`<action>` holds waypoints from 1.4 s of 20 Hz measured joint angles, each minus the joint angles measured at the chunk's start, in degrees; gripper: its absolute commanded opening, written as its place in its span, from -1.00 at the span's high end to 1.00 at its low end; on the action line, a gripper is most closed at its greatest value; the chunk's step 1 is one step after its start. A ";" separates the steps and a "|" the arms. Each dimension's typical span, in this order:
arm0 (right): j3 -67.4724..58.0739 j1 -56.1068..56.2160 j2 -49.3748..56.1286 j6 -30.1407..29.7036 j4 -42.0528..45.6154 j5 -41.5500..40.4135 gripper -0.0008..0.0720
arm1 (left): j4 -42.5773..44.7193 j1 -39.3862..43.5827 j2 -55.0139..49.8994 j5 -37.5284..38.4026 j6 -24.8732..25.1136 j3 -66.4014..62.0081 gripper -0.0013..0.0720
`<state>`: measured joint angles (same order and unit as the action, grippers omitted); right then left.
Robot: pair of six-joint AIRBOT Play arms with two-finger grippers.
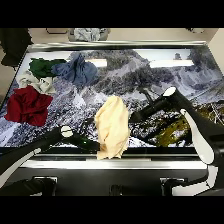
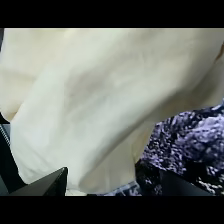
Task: Fold the shirts.
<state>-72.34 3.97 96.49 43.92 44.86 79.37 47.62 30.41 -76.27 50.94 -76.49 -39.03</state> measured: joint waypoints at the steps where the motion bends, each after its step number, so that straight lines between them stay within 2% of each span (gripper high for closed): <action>1: 0.59 1.01 0.04 -0.24 -0.31 -1.11 -0.93 | -0.04 -0.02 -0.02 0.02 0.00 0.04 0.89; 2: 1.01 2.01 0.09 -0.46 -0.33 -2.56 -0.80 | -0.02 0.00 -0.02 -0.07 0.00 0.04 0.89; 3: 1.31 3.15 0.09 -0.59 -0.42 -4.28 -0.50 | -0.02 0.00 -0.02 -0.09 0.02 0.04 0.90; 5: 1.70 5.25 0.09 -0.87 -0.68 -7.74 0.87 | -0.02 0.00 0.04 -0.17 0.02 0.04 0.90; 8: 1.84 6.60 -0.17 -1.38 -0.57 -10.84 0.87 | 1.75 -0.50 1.49 -0.59 0.79 -0.72 0.90; 12: -2.95 7.37 -4.79 -4.63 3.80 -10.78 0.87 | 1.53 -5.62 8.70 -0.42 2.14 -7.50 0.90; 17: -20.94 7.54 -19.65 -6.14 15.50 -14.47 0.87 | 2.03 -15.15 23.04 -0.85 3.91 -28.79 0.90; 20: -29.16 7.58 -31.19 -6.25 17.22 -20.17 0.87 | 1.07 -17.53 30.03 -5.55 4.17 -43.54 0.90; 24: -32.89 7.69 -43.01 -1.99 15.76 -22.86 0.87 | -1.55 -15.39 33.92 -10.84 4.15 -56.00 0.90; 28: -33.92 7.67 -49.05 4.70 15.45 -22.27 0.87 | -2.34 -12.85 34.82 -17.33 4.15 -60.41 0.90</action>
<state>-106.26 11.64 47.44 48.62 60.31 57.10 45.28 17.56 -41.45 33.61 -72.34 -99.44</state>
